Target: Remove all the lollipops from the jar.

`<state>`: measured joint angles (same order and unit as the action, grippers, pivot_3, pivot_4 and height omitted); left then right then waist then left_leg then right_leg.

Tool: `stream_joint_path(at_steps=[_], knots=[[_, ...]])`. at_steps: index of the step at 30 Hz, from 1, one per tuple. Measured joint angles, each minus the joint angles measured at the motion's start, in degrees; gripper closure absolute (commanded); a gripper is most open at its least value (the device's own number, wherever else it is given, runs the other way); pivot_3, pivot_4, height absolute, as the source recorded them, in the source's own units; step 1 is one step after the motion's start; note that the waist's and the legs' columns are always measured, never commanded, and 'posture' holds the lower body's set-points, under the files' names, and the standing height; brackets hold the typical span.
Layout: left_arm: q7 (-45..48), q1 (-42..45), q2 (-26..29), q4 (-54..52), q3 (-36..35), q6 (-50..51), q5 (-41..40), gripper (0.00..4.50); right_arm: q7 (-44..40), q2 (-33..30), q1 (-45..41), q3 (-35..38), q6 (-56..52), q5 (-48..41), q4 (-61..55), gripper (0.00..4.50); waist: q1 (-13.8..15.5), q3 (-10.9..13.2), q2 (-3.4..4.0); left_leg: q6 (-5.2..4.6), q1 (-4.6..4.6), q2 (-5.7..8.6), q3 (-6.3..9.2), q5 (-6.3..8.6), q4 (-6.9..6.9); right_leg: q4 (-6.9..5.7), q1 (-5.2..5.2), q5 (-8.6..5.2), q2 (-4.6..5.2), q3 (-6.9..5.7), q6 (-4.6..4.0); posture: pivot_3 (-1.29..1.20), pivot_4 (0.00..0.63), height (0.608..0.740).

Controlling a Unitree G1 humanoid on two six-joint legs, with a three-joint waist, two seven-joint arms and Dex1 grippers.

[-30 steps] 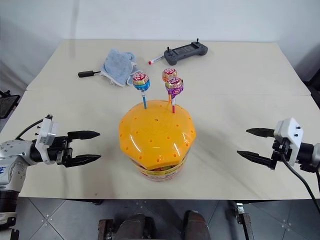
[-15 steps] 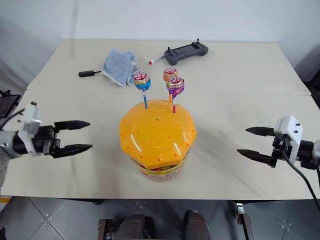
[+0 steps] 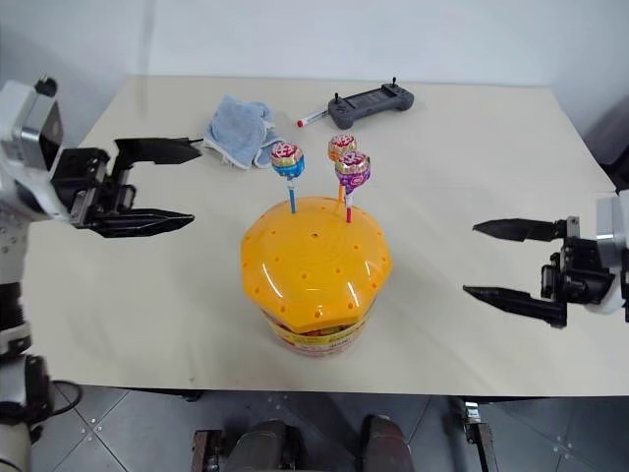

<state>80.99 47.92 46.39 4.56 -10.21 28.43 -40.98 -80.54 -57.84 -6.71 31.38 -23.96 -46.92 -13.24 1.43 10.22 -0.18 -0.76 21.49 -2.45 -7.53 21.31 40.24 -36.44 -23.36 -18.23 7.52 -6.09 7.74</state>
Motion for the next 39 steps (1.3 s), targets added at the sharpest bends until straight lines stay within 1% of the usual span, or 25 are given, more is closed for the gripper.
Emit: stream_joint_path(at_steps=[3,6,10,15,18,21,26,29,32,33,34,39], knots=[[2.0,2.8,-2.8,1.6,1.7,0.4,-0.3,0.00,0.7,0.2,0.8,1.9,-0.9,-2.1,-2.5,0.02,-0.2,0.0,-0.01,0.00,-0.01,-0.01,0.01,0.00,-0.01,-0.01,-0.01,0.00,-0.02,0.00,0.00,0.00,0.150,0.740],[4.6,6.9,-8.2,4.1,3.6,0.5,-1.3,0.00,2.9,1.2,2.1,3.8,-3.0,-5.9,-6.4,0.02,0.0,0.0,-0.03,0.00,0.00,0.00,0.03,0.00,0.03,-0.02,0.00,0.00,-0.01,0.00,0.00,0.00,0.150,0.740],[5.0,10.5,-12.7,6.9,5.8,0.0,-1.6,0.00,5.6,1.6,4.1,6.4,-5.7,-10.3,-11.7,0.02,0.1,0.0,-0.06,-0.02,0.04,0.03,0.13,0.01,0.10,-0.02,0.04,0.00,0.00,-0.03,0.00,0.00,0.150,0.740],[5.0,12.3,-17.3,10.7,9.4,-2.0,-0.1,0.00,9.7,2.7,5.5,7.6,-6.5,-11.3,-14.1,0.02,0.1,0.0,-0.09,-0.03,0.06,0.04,0.19,0.02,0.17,-0.02,0.06,0.00,0.01,-0.06,0.00,0.00,0.150,0.740],[5.1,12.9,-18.4,12.3,11.5,-2.6,0.7,0.00,11.4,3.4,6.6,7.8,-6.5,-11.3,-15.2,0.02,0.1,0.0,-0.09,-0.04,0.06,0.04,0.21,0.02,0.17,-0.02,0.06,0.00,0.00,-0.07,0.00,0.00,0.150,0.740],[5.1,14.2,-19.2,14.3,13.5,-3.7,1.4,0.57,13.2,3.7,7.3,8.4,-6.4,-11.3,-15.9,0.00,0.1,0.0,-0.09,-0.04,0.07,0.05,0.22,0.02,0.18,-0.02,0.06,0.00,0.01,-0.07,0.00,0.00,0.150,0.740],[5.1,15.9,-20.1,16.5,14.8,-4.9,3.5,2.13,15.1,4.3,8.4,9.8,-6.1,-11.3,-17.0,0.00,0.1,0.0,-0.09,-0.05,0.09,0.07,0.27,0.02,0.20,-0.02,0.08,0.00,0.01,-0.09,0.00,0.00,0.150,0.740],[5.1,16.1,-20.6,16.6,14.8,-5.0,3.5,3.13,16.0,4.3,8.1,9.8,-6.0,-11.3,-17.5,0.00,0.1,0.0,-0.10,-0.04,0.09,0.07,0.30,0.02,0.20,-0.02,0.08,0.00,0.01,-0.09,0.00,0.00,0.150,0.740],[5.1,16.8,-20.6,16.6,14.7,-4.8,3.3,4.00,16.3,4.3,8.1,9.8,-6.0,-11.3,-17.6,0.00,0.2,0.0,-0.10,-0.05,0.12,0.08,0.36,0.03,0.26,-0.02,0.11,0.00,0.02,-0.13,0.00,0.00,0.150,0.740],[5.1,17.1,-20.6,16.7,14.6,-4.6,3.1,4.40,16.2,4.3,8.1,9.8,-5.9,-11.2,-17.6,0.00,0.2,0.0,-0.10,-0.06,0.13,0.09,0.40,0.03,0.29,-0.02,0.13,0.00,0.03,-0.15,0.01,0.00,0.150,0.740],[5.1,17.2,-20.6,16.6,14.5,-4.1,2.8,4.49,16.1,4.2,8.0,9.7,-5.8,-10.8,-17.5,0.00,0.2,0.0,-0.10,-0.06,0.13,0.09,0.43,0.03,0.30,-0.01,0.16,0.00,0.03,-0.17,0.01,0.00,0.150,0.740],[5.0,18.7,-20.5,16.5,11.3,-1.4,0.4,4.49,14.5,4.0,7.0,9.5,-4.7,-9.4,-15.3,0.00,0.1,0.0,-0.10,-0.06,0.14,0.08,0.46,0.03,0.31,0.00,0.17,0.00,0.03,-0.21,0.00,0.00,0.150,0.740]])
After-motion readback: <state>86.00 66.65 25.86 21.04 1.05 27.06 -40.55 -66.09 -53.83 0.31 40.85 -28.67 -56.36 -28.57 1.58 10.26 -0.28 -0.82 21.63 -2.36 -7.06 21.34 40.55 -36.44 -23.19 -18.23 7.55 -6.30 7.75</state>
